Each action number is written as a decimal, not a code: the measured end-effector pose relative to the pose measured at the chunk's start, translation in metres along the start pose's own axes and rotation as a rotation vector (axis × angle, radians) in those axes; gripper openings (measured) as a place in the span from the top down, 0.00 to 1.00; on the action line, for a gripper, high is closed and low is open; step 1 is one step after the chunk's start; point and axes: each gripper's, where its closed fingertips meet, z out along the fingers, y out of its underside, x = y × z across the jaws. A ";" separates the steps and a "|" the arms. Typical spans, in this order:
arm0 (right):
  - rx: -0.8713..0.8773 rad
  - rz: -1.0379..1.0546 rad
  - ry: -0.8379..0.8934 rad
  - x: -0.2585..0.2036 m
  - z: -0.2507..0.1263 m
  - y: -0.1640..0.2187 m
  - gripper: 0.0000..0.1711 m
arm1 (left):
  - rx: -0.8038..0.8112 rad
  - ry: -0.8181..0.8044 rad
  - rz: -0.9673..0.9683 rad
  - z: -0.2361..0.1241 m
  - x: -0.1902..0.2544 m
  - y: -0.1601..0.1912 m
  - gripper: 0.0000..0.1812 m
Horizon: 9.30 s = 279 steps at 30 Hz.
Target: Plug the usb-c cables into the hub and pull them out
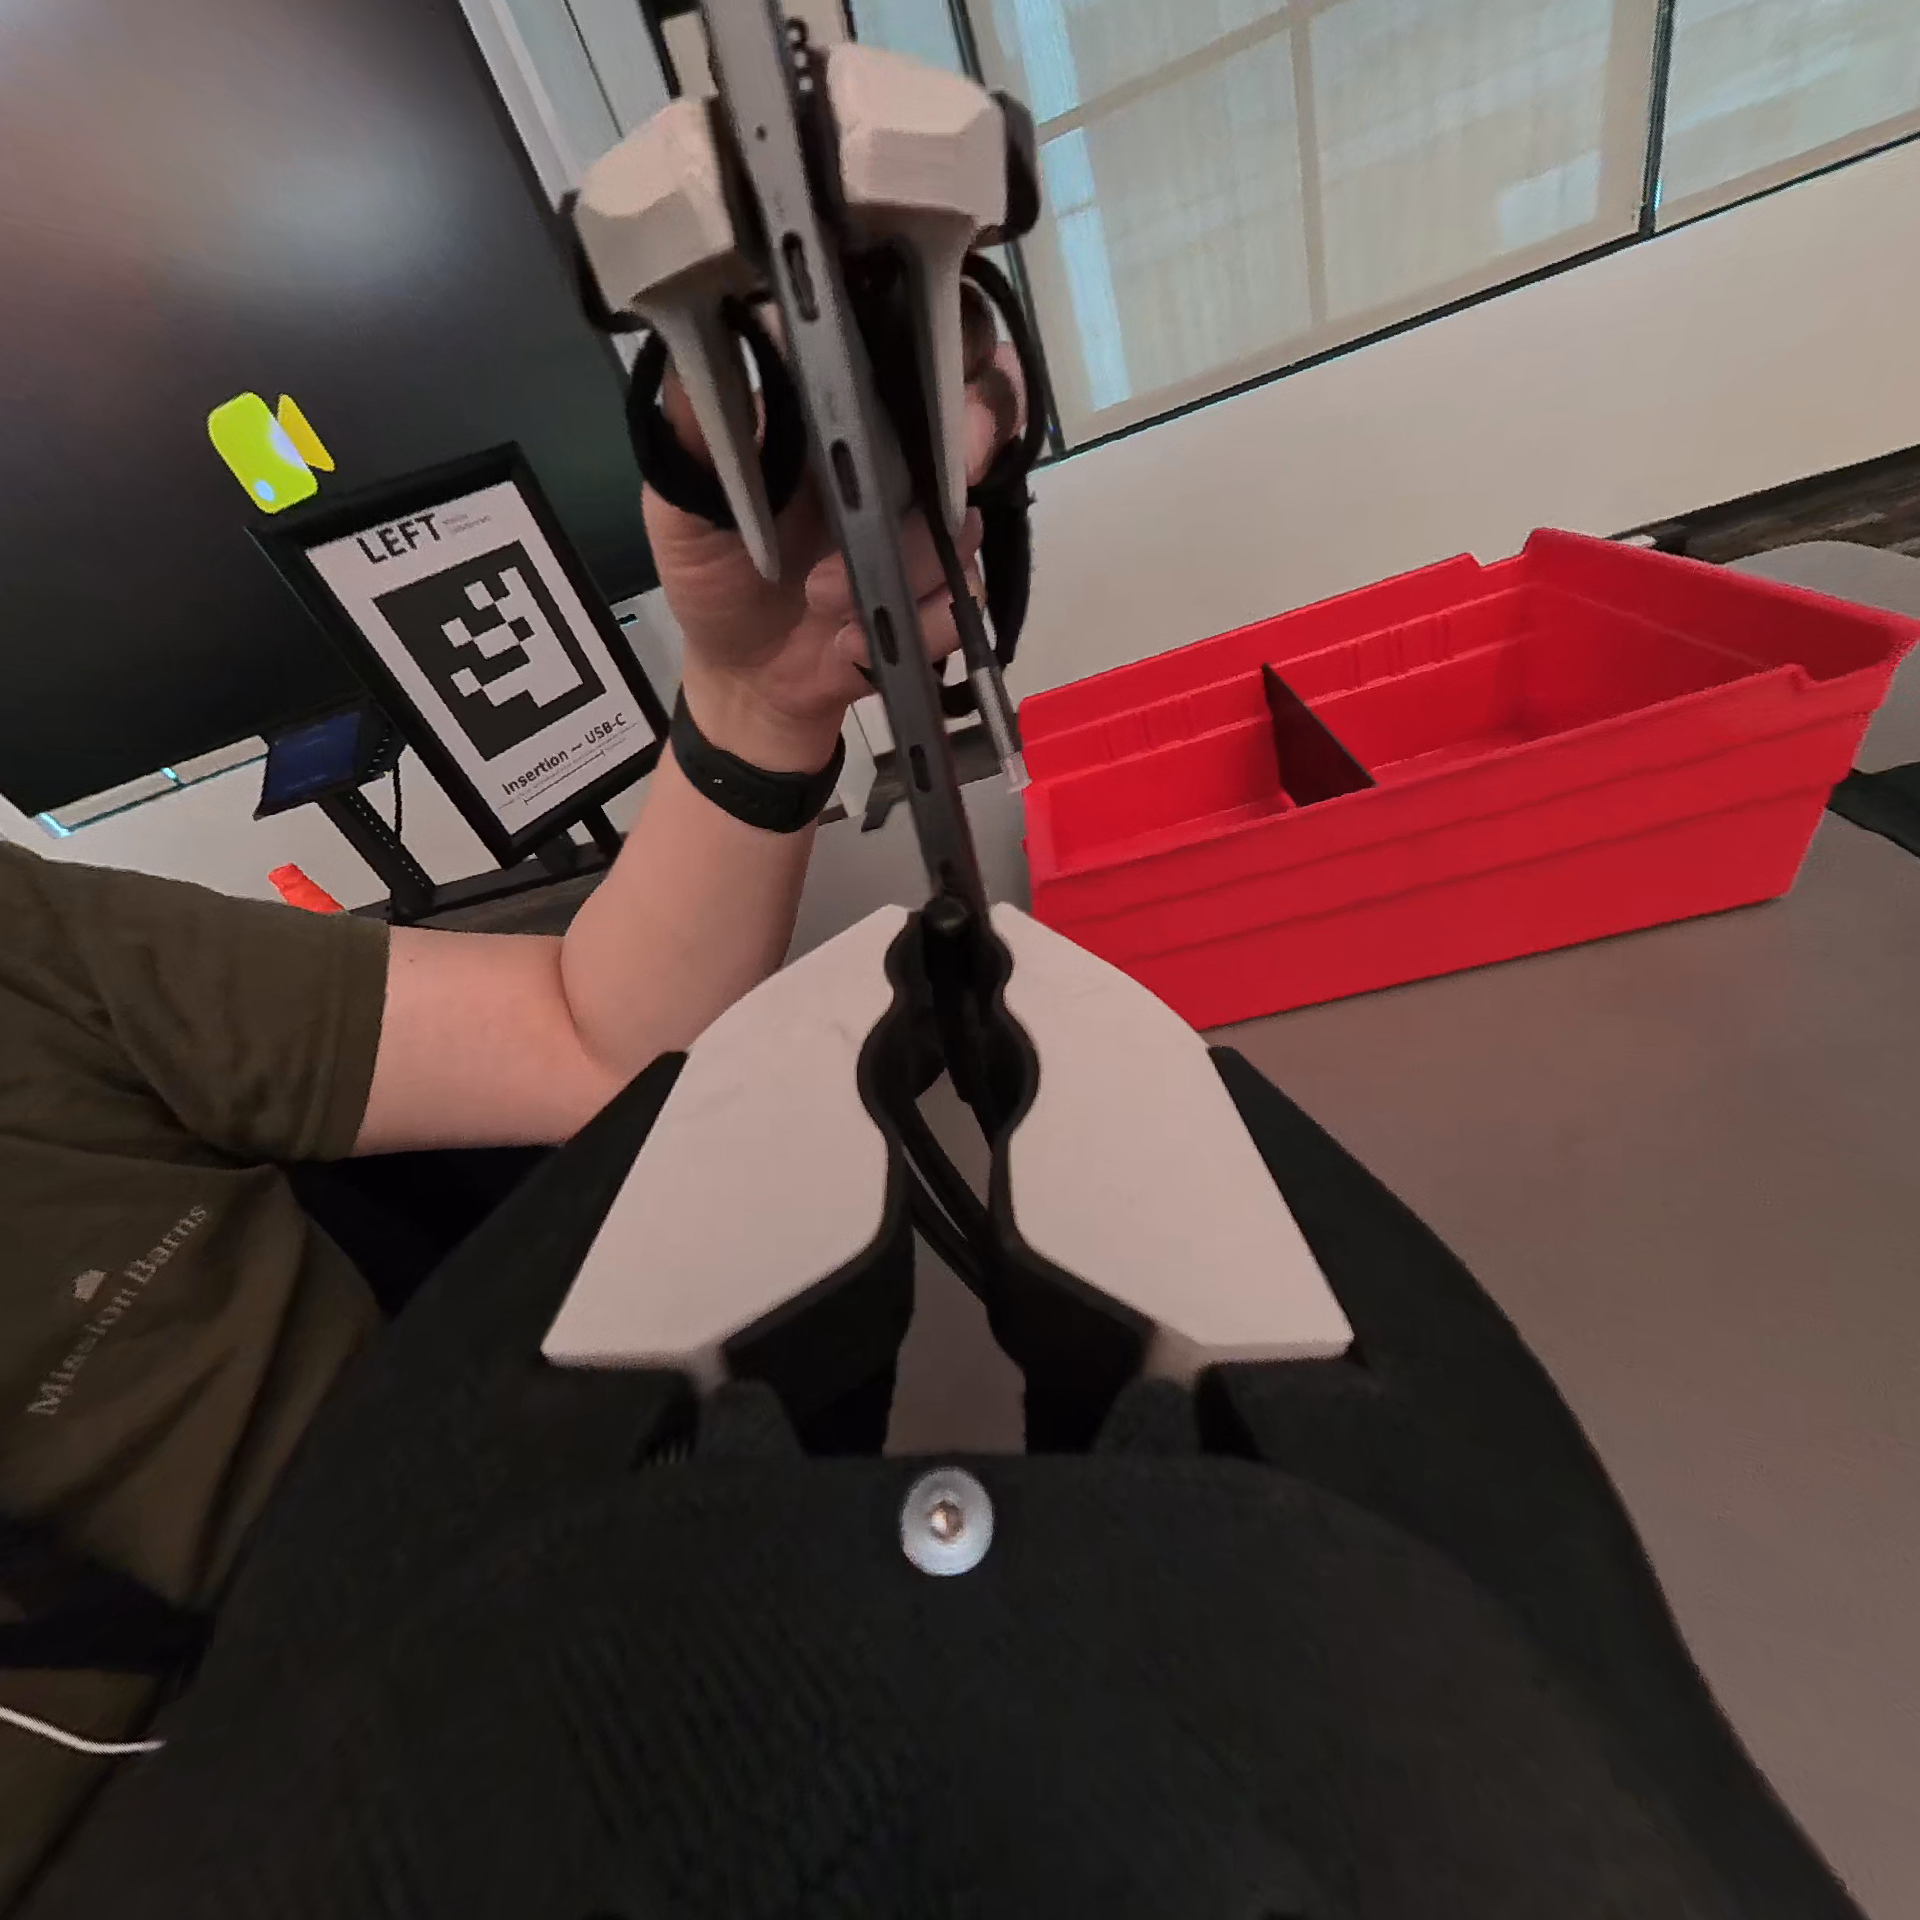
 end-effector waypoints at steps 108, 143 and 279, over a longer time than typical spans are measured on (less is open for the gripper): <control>0.310 -0.289 0.116 -0.041 -0.029 -0.075 0.91 | 0.130 0.137 -0.002 0.024 0.030 -0.011 0.95; -0.787 0.350 0.252 0.088 0.102 0.129 0.86 | 0.149 -0.226 0.092 -0.143 0.023 -0.052 0.95; -0.077 -0.118 0.181 -0.014 -0.036 -0.044 0.94 | -0.384 -0.005 0.074 0.040 0.007 0.062 0.95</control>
